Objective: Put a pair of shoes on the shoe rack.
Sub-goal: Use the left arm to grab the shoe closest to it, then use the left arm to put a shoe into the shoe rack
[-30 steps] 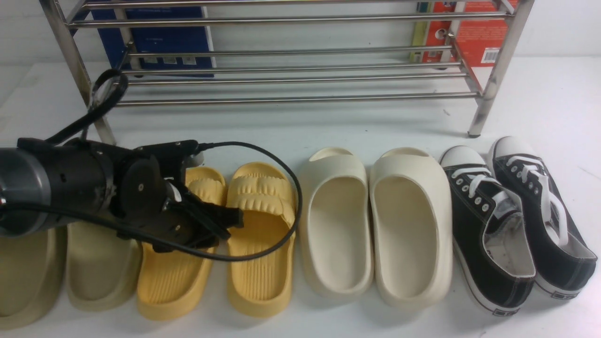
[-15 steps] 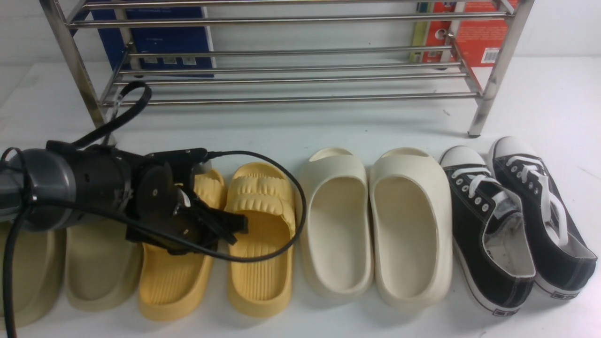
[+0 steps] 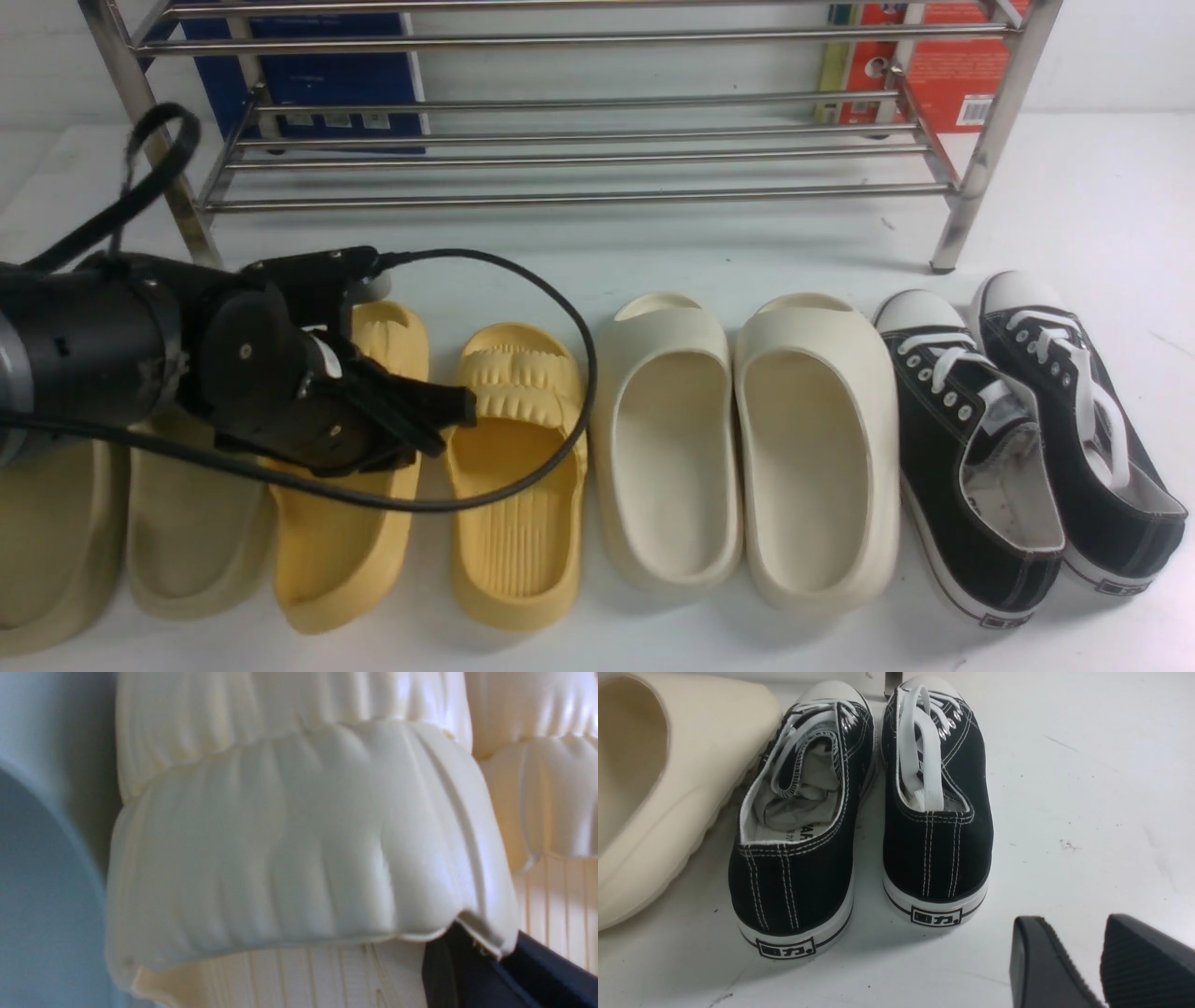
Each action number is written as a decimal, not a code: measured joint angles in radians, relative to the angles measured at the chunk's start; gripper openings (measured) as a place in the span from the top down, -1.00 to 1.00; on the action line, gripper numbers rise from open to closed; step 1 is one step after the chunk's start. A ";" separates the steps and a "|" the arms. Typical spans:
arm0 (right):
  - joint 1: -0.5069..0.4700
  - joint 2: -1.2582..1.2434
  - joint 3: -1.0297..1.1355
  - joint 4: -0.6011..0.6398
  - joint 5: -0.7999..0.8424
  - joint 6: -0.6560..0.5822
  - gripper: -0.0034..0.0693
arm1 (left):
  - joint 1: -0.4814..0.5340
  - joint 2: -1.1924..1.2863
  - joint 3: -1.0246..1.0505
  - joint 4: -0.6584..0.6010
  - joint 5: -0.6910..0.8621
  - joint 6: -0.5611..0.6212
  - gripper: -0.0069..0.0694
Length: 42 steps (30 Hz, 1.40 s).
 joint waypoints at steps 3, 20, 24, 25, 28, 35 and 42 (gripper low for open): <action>0.000 0.000 0.000 0.000 0.000 0.000 0.25 | 0.000 -0.046 -0.029 0.000 0.067 0.014 0.78; 0.000 0.000 0.000 0.000 0.000 0.000 0.25 | 0.000 0.276 -0.655 0.265 0.388 0.071 0.78; 0.000 0.000 0.000 0.000 0.000 0.000 0.25 | 0.000 0.384 -0.832 0.364 0.417 0.051 0.78; 0.000 0.000 0.000 0.000 0.000 0.000 0.25 | 0.000 0.405 -0.868 0.383 0.423 0.049 0.78; 0.000 0.000 0.000 0.000 0.000 0.000 0.25 | 0.000 0.450 -0.935 0.410 0.448 0.049 0.78; 0.000 0.000 0.000 0.000 0.000 0.000 0.25 | 0.015 0.589 -1.104 0.465 0.467 0.077 0.78; 0.000 0.000 0.000 0.000 0.000 0.000 0.25 | 0.083 0.643 -1.133 0.461 0.428 0.115 0.78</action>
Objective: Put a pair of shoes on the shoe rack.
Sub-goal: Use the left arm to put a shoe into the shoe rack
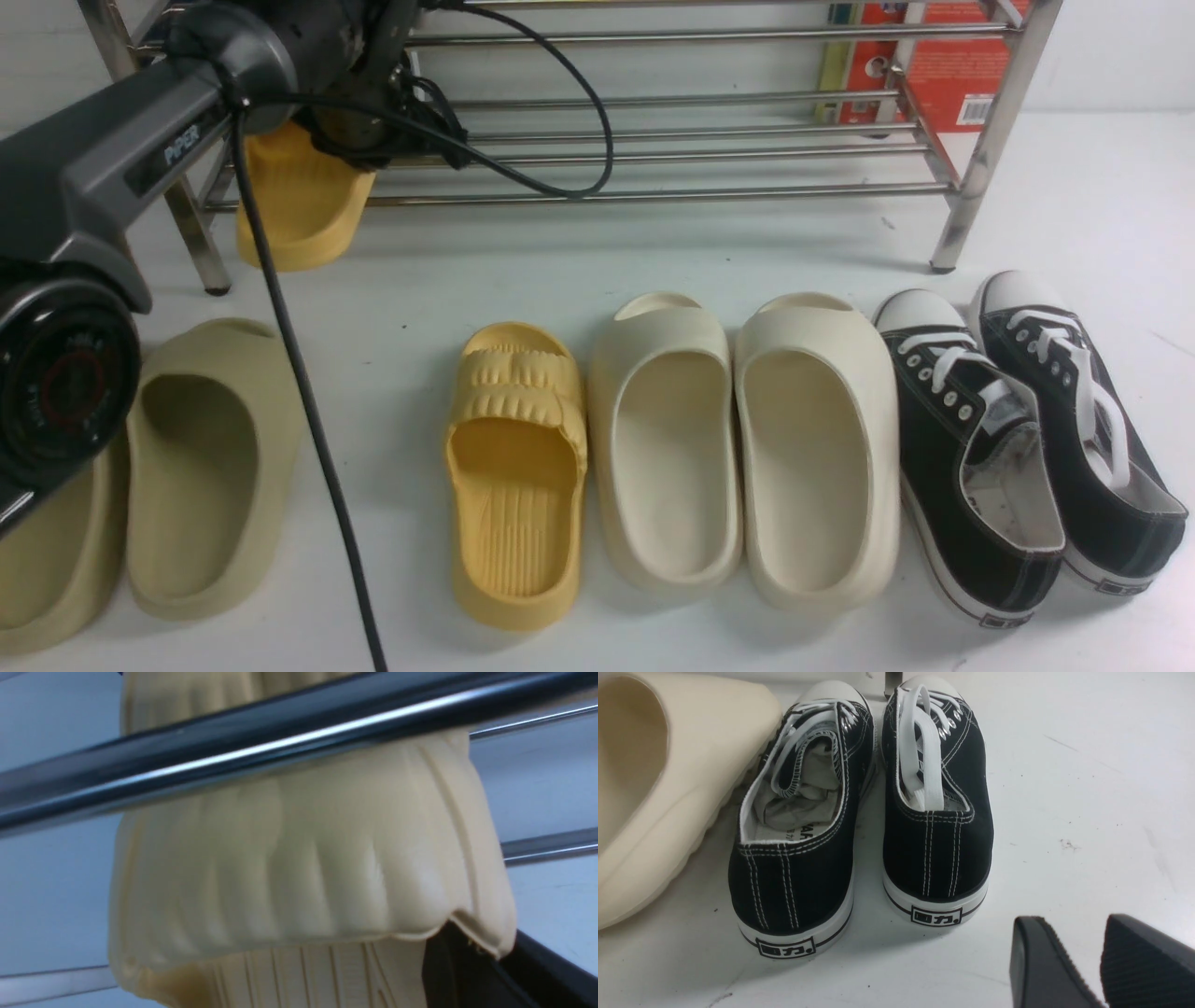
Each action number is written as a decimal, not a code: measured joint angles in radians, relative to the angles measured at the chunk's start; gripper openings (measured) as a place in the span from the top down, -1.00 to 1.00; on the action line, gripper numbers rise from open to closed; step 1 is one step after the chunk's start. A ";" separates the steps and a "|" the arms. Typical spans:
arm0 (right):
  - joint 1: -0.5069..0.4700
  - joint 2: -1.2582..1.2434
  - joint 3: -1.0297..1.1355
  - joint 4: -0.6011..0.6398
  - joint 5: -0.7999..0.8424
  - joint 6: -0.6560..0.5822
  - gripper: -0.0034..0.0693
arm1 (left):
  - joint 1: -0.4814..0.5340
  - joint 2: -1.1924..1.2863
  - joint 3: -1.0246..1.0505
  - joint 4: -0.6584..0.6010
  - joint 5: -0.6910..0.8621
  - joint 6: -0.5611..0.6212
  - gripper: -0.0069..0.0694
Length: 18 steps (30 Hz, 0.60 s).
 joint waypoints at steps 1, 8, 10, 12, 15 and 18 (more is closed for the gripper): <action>0.000 0.000 0.000 0.000 0.000 0.000 0.25 | 0.005 0.005 0.000 -0.001 -0.006 0.003 0.78; 0.000 0.000 0.000 0.000 0.000 0.000 0.25 | 0.039 0.042 -0.002 -0.019 -0.090 0.006 0.78; 0.000 0.000 0.000 0.000 0.000 0.000 0.25 | 0.047 0.050 -0.002 -0.020 -0.096 0.006 0.78; 0.000 0.000 0.000 0.000 0.000 0.000 0.25 | 0.051 0.055 -0.002 -0.021 -0.099 0.006 0.78; 0.000 0.000 0.000 0.000 0.000 0.000 0.25 | 0.054 0.057 -0.002 -0.021 -0.131 0.006 0.78; 0.000 0.000 0.000 0.000 0.000 0.000 0.25 | 0.054 0.057 -0.003 -0.021 -0.164 0.006 0.78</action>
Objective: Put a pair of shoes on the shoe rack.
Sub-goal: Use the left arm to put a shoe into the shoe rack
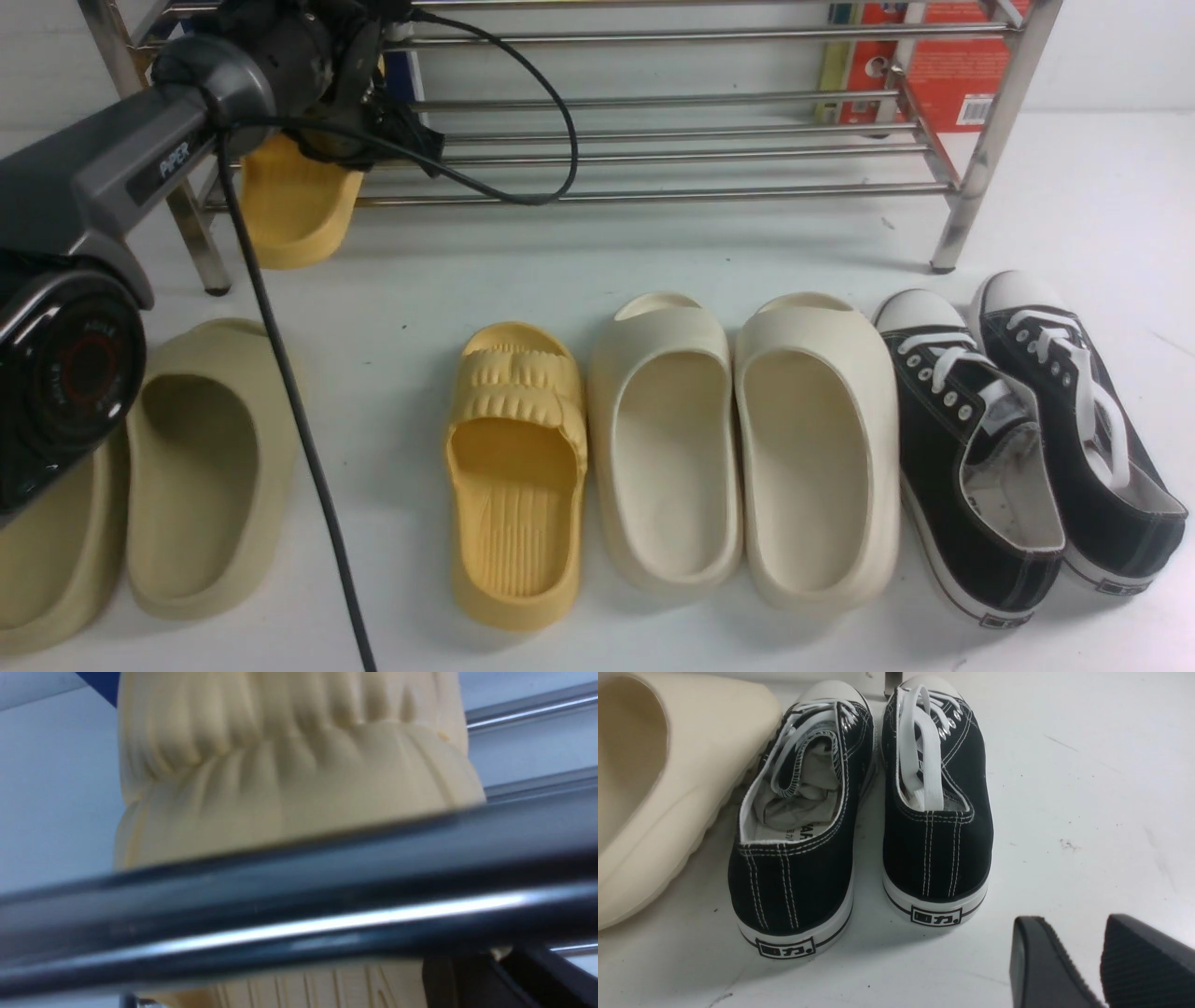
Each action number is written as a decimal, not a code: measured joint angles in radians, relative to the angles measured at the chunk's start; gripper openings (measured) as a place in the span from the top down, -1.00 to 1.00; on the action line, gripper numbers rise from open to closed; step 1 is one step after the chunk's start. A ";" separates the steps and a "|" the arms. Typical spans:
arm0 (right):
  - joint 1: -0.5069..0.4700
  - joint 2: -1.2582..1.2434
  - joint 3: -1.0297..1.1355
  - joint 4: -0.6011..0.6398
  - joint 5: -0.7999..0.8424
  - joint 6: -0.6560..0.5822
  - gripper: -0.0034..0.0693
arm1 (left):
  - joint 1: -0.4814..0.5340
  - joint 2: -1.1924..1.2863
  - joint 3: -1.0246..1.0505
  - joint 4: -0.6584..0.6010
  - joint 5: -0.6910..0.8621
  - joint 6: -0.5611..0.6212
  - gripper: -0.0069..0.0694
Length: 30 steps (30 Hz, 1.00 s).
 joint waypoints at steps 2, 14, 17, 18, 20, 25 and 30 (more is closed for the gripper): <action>0.000 0.000 0.000 0.000 0.000 0.000 0.25 | 0.000 0.000 0.000 0.000 -0.010 0.000 0.78; 0.000 0.000 0.000 0.000 0.000 0.000 0.25 | 0.000 0.010 0.000 0.007 -0.044 -0.016 0.66; 0.000 0.000 0.000 0.000 0.000 0.000 0.25 | 0.000 0.010 0.000 0.007 -0.046 -0.025 0.57; 0.000 0.000 0.000 0.000 0.000 0.000 0.25 | 0.000 0.010 0.000 0.007 -0.046 -0.031 0.53; 0.000 0.000 0.000 0.000 0.000 0.000 0.25 | 0.000 0.010 0.000 0.007 -0.046 -0.040 0.48; 0.000 0.000 0.000 0.000 0.000 0.000 0.25 | 0.000 0.004 0.000 0.007 -0.044 -0.080 0.22; 0.000 0.000 0.000 0.000 0.000 0.000 0.25 | 0.000 -0.023 0.000 0.002 -0.017 -0.098 0.02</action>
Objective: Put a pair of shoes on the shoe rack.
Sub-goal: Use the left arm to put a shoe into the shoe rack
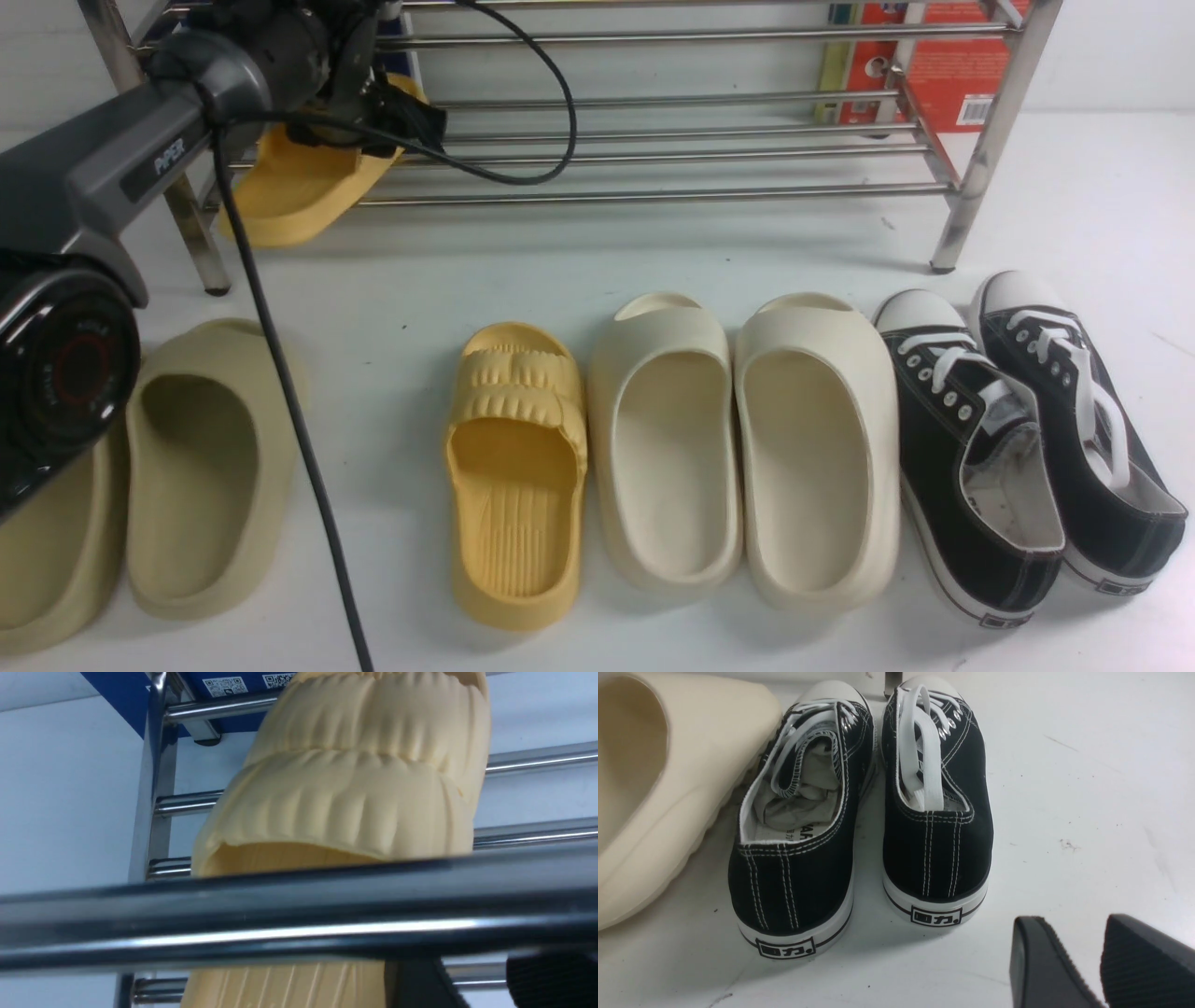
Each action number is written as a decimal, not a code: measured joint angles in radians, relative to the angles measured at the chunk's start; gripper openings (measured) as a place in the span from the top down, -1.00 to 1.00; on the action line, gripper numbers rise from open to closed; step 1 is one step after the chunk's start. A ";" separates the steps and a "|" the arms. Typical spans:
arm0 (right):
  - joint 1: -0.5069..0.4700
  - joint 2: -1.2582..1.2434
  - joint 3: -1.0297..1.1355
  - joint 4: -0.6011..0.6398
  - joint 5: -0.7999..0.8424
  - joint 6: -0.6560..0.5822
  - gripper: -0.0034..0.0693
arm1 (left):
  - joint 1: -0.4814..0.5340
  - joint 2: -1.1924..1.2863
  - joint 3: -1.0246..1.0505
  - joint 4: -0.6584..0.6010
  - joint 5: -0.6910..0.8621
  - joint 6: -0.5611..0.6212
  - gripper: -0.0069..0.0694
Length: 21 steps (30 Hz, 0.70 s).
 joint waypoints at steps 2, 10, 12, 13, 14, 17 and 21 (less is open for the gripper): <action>0.000 0.000 0.000 0.000 0.000 0.000 0.25 | 0.000 -0.022 0.000 -0.020 0.021 0.000 0.00; 0.000 0.000 0.000 0.000 0.000 0.000 0.25 | 0.000 -0.128 0.012 -0.287 0.258 0.117 0.25; 0.000 0.000 0.000 0.000 0.000 0.000 0.25 | 0.000 -0.168 0.056 -0.358 0.313 0.167 0.50; 0.000 0.000 0.000 0.000 0.000 0.000 0.25 | 0.000 -0.187 0.089 -0.377 0.328 0.187 0.62; 0.000 0.000 0.000 0.000 0.000 0.000 0.25 | 0.000 -0.212 0.129 -0.395 0.341 0.214 0.77; 0.000 0.000 0.000 0.000 0.000 0.000 0.25 | 0.002 -0.295 0.247 -0.408 0.351 0.263 0.85; 0.000 0.000 0.000 0.000 0.000 0.000 0.25 | 0.032 -0.401 0.401 -0.408 0.336 0.282 0.85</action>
